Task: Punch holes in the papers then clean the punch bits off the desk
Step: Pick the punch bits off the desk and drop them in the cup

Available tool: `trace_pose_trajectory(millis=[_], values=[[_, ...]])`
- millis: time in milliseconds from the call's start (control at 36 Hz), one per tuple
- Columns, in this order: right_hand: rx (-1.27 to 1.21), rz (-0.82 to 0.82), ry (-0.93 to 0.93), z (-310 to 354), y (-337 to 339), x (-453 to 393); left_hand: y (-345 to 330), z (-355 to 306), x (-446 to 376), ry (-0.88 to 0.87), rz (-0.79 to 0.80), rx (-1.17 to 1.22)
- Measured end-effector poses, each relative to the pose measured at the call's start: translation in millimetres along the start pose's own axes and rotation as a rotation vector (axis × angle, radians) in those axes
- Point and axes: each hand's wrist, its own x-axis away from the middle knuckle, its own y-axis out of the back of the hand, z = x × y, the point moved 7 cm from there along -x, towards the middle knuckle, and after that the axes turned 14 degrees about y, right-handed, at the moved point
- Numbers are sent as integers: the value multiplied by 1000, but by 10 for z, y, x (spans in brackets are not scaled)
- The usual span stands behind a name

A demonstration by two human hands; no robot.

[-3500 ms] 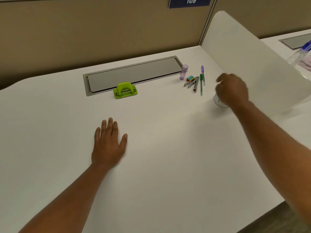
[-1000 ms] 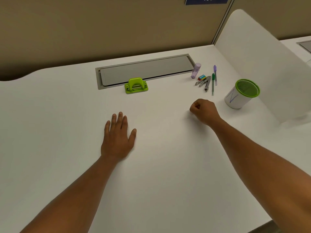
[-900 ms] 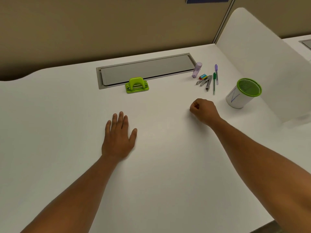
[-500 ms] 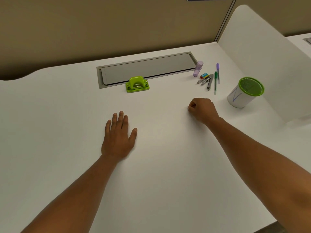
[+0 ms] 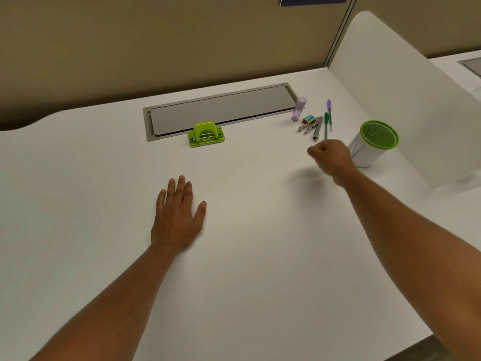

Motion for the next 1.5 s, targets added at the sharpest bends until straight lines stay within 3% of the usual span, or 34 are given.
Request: trace_pose_trajectory(millis=[139,306,639,778,972,1167,1500], values=[[-66,-172,-9,9,682,-120,-16,20,13,4,7,-9],[21,-295,-35,-162,1270,-176,-1,4,4,0,-5,12],[349,-133,-85,-527,1298,-226,0,-11,-9,-4,-22,-13],[390,-279,32,-325,1328,-177,1,-37,12,-4,-17,0],[197,49,373,133,452,47,17,-45,16,-2,-2,11],[223,257,344,48,-309,192,4,-30,2,-6,-1,7],[363,318,320,41,-515,80,-14,-16,-5,-9,-2,-6]])
